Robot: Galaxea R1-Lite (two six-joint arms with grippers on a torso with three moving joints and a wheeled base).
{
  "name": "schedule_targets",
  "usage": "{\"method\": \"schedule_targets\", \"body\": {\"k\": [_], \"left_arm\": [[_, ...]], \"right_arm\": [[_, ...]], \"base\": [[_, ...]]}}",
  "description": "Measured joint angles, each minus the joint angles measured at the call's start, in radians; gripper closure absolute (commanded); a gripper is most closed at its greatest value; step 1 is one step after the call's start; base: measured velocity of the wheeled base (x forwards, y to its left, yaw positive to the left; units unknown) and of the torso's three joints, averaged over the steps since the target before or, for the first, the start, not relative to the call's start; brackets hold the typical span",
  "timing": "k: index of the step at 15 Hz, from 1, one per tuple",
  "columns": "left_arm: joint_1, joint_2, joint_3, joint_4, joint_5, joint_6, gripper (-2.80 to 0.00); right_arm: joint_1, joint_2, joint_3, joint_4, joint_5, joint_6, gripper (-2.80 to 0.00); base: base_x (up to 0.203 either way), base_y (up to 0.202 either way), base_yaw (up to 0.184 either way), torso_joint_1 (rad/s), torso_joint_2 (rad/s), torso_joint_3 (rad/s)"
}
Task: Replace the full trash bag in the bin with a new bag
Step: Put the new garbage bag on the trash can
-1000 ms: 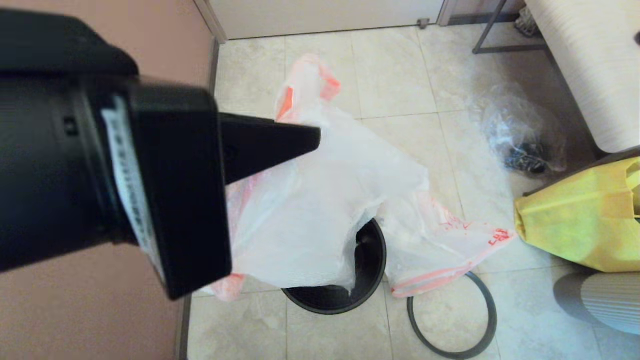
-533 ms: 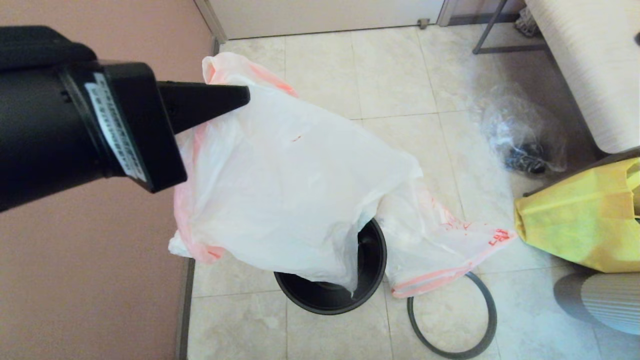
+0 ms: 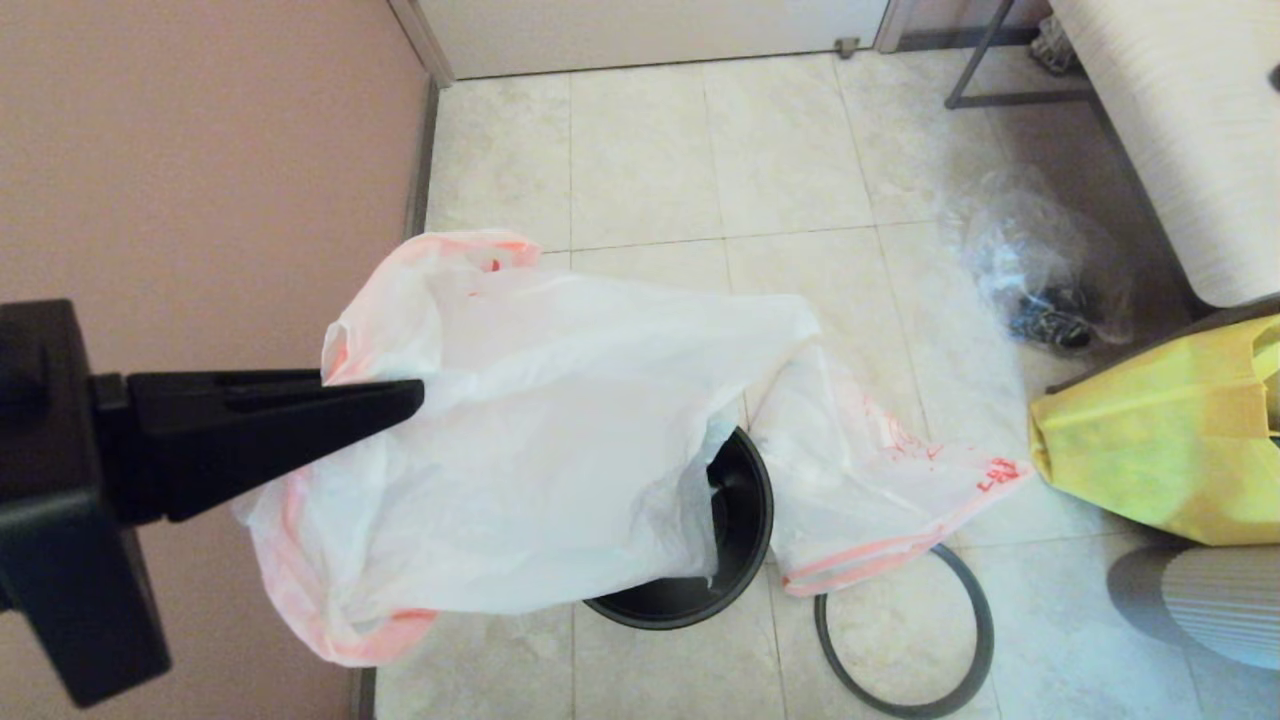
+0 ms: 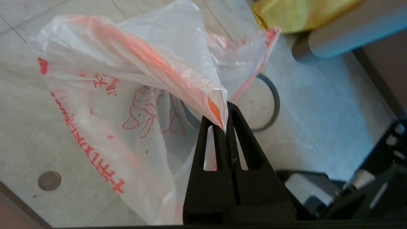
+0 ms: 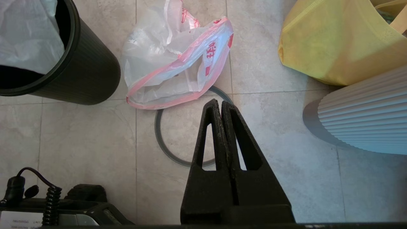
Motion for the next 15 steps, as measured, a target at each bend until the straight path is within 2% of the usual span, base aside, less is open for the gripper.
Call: {"method": "schedule_targets", "body": {"k": [9, 11, 13, 15], "left_arm": [[-0.019, 0.020, 0.026, 0.104, -0.005, -0.027, 0.00], [-0.034, 0.002, 0.029, 0.172, -0.044, -0.081, 0.00], [-0.041, -0.022, 0.023, 0.248, -0.119, -0.125, 0.00], [-0.050, -0.043, 0.019, 0.311, -0.133, -0.136, 0.00]], "right_arm": [[0.000, 0.000, 0.000, 0.001, 0.004, -0.022, 0.00], [0.000, 0.000, 0.000, 0.002, 0.004, -0.031, 0.00], [-0.005, 0.005, -0.007, 0.003, -0.003, -0.062, 0.00], [-0.006, 0.037, -0.067, 0.002, -0.017, -0.062, 0.00]], "base": [[0.000, 0.000, 0.000, 0.000, 0.00, 0.000], [0.000, 0.000, 0.000, 0.000, 0.00, 0.000], [0.000, 0.000, 0.000, 0.000, 0.00, 0.000], [0.000, 0.000, 0.000, 0.000, 0.00, 0.000]]}}
